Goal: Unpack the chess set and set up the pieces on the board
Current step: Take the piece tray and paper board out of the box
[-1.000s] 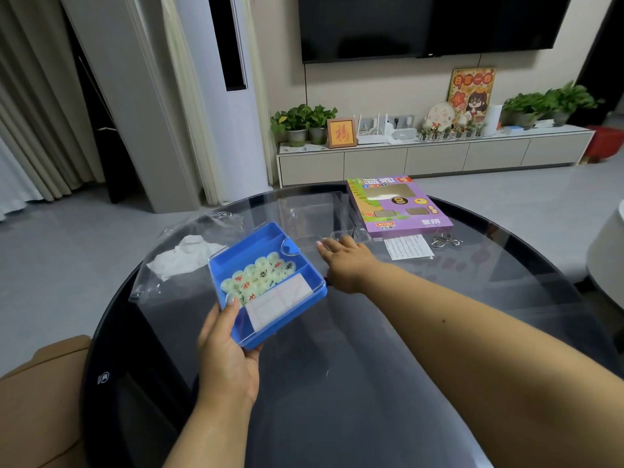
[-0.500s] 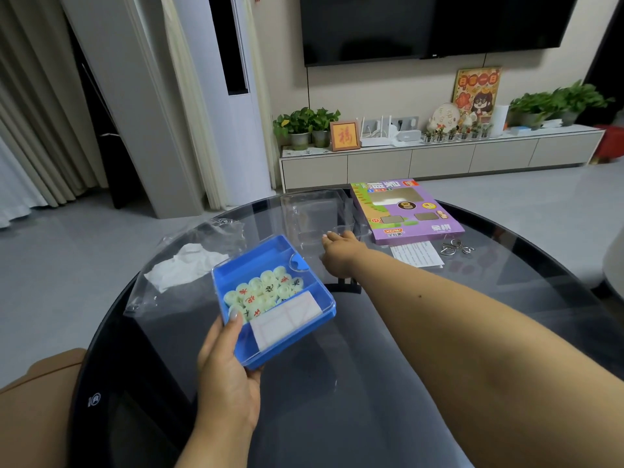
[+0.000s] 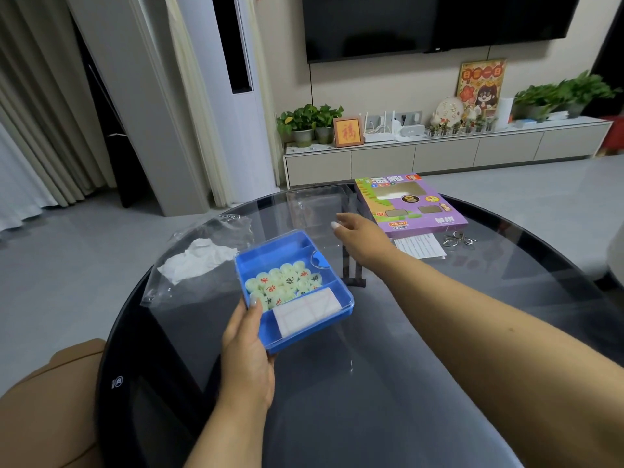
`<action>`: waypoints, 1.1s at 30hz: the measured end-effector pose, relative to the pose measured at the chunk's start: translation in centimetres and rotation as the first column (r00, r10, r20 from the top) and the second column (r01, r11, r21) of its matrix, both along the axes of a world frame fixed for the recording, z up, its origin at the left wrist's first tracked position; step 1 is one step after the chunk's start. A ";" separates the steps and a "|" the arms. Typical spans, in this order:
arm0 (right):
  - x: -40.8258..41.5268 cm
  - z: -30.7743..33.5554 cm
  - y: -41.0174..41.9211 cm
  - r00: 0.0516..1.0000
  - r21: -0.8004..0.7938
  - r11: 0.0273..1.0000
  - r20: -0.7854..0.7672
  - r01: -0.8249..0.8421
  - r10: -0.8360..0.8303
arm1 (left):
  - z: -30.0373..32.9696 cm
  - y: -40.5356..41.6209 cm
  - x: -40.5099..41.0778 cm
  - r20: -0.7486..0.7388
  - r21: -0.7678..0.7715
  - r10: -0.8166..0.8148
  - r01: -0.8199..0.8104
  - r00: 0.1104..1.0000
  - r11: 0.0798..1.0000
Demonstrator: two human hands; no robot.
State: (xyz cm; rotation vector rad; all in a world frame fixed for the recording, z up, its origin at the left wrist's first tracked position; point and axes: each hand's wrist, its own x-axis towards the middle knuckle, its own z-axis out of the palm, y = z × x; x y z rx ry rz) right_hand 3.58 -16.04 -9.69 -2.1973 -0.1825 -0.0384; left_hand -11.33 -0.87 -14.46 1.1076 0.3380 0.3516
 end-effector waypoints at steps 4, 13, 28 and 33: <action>-4.9 -0.4 -1.6 0.998 0.013 0.998 -0.017 0.062 -0.062 | 0.4 -1.0 -0.4 0.025 0.065 -0.074 0.073 0.997 0.995; -9.4 -0.1 -4.2 0.987 -0.303 0.940 0.017 0.159 -0.161 | 0.3 -3.3 -1.4 0.042 0.276 -0.233 0.212 0.972 0.937; -11.6 -2.0 -6.1 0.980 -0.452 0.882 -0.071 0.135 -0.186 | -0.1 -3.9 -1.6 -0.054 0.410 -0.416 0.400 0.908 0.820; -10.3 -2.5 -7.1 0.948 -0.225 0.949 -0.176 0.222 -0.264 | -0.3 -3.9 -1.4 -0.067 0.376 -0.385 0.381 0.920 0.845</action>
